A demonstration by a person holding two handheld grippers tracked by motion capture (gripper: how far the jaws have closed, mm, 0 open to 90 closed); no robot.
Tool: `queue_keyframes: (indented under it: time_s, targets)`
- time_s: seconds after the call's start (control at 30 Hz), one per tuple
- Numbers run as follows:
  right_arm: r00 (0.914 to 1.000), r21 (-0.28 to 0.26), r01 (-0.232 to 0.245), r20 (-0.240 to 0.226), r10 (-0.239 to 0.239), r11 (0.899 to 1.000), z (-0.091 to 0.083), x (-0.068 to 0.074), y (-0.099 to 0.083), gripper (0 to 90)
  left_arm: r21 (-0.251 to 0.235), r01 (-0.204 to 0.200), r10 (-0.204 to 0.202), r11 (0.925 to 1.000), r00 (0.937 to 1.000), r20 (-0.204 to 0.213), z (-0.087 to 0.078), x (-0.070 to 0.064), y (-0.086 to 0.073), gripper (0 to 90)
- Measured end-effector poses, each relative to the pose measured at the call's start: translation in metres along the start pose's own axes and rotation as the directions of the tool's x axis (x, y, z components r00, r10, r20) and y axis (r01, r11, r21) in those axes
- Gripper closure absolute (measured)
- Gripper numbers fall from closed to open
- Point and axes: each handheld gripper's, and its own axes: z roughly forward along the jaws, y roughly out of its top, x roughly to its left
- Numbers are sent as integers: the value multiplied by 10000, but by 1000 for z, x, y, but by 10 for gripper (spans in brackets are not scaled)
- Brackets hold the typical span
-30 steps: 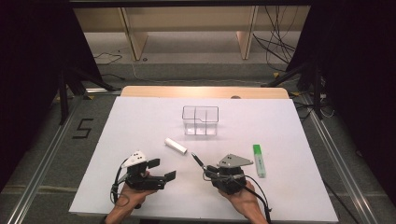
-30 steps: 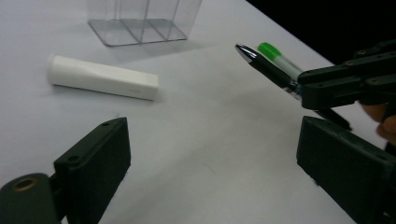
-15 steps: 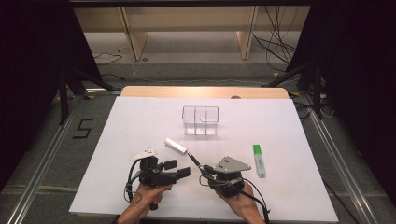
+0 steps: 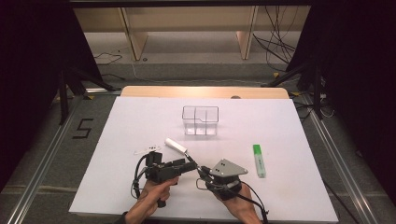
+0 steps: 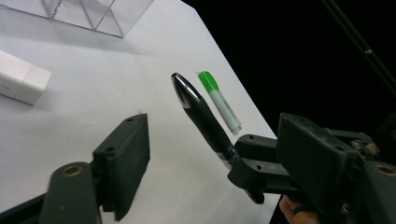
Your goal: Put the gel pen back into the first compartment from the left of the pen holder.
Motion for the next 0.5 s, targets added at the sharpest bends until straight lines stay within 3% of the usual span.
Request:
queue_keyframes:
  time_s: [0.13,0.27,0.5]
  targets:
    - [10000,20,56,15,-56,10000,1,2,0,800,28,321,-321,9995,9992,227,5,1,0,354]
    - [10000,-6,84,22,-84,10000,1,3,0,801,172,397,-401,9991,9990,192,9,3,0,452]
    - [9999,-25,124,64,-124,9999,2,5,-1,800,149,681,-688,9976,9962,532,10,7,1,577]
